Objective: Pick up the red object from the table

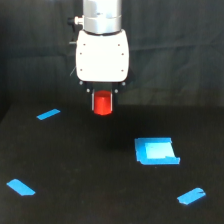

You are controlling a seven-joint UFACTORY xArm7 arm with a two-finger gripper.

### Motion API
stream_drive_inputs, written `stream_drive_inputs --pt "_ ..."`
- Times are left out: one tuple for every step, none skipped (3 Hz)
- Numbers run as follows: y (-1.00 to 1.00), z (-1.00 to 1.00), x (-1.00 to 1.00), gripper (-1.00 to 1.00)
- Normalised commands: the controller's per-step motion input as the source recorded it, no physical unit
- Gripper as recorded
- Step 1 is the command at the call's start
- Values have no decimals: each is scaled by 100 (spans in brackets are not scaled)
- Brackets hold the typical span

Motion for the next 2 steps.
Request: stream_drive_inputs --pt "-6 7 5 -95" --pt "-3 13 -2 -100"
